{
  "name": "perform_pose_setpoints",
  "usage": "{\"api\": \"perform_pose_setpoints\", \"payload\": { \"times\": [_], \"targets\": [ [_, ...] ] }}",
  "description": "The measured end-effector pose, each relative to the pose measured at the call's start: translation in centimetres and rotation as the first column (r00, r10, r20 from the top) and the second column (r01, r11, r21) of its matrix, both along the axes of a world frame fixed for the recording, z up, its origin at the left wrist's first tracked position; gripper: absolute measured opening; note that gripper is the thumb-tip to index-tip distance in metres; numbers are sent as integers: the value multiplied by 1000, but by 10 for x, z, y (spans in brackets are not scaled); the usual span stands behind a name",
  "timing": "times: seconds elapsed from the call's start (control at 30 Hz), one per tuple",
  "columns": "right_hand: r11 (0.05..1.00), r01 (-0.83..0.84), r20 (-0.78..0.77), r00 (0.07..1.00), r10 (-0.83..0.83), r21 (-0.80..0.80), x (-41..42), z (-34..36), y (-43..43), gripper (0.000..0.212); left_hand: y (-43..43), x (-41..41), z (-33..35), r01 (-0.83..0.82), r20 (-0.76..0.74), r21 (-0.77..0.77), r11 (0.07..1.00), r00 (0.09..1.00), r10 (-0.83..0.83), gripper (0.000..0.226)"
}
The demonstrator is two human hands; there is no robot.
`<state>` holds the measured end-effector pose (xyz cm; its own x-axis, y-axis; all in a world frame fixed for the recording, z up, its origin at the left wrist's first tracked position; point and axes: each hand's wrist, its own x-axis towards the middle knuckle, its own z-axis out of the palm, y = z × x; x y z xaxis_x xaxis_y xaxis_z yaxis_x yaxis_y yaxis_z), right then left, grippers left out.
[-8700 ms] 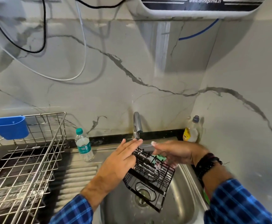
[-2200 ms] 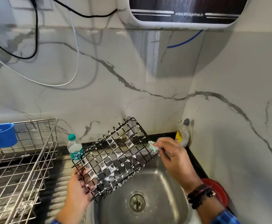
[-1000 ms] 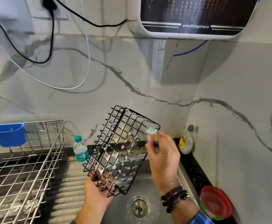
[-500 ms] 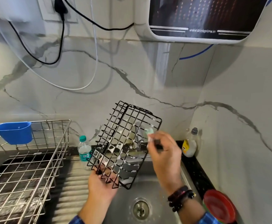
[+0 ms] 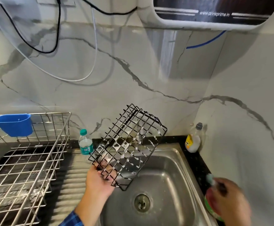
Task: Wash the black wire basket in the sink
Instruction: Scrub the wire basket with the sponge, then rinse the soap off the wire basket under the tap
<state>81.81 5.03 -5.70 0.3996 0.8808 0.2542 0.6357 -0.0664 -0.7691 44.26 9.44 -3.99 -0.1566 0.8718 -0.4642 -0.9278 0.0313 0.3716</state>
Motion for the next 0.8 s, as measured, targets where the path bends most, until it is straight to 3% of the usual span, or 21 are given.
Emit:
{"api": "perform_pose_setpoints", "payload": {
  "times": [0.07,0.1,0.17,0.3,0.43,0.53,0.67,0.8],
  "targets": [
    [953,-64,-9,998,64,-295,39,-16,-12,10,-6,-13,-18,10,-58,5,1000,998,-10,21],
    [919,-47,34,997,65,-392,52,-23,-16,14,-10,-20,-26,24,-76,21,999,997,-23,31],
    [873,59,140,990,11,-484,71,-36,-16,13,-19,-32,-36,75,-122,-16,997,990,-76,50],
    [775,123,298,951,87,-620,77,-54,-5,13,-26,-39,-34,89,-298,-229,969,942,-157,21],
    [797,164,338,940,53,-581,79,-68,11,33,-19,-36,-28,131,-279,-290,948,936,-215,46],
    [807,155,361,930,76,-570,73,-67,19,37,-11,-37,-41,122,-421,-363,924,863,-280,44],
    [890,124,463,880,106,-439,60,-55,19,33,5,-27,-55,114,-472,-452,885,811,-346,41],
    [947,31,324,943,79,-321,28,-44,31,26,28,-9,-57,108,-448,-514,851,812,-374,47]
  ]
}}
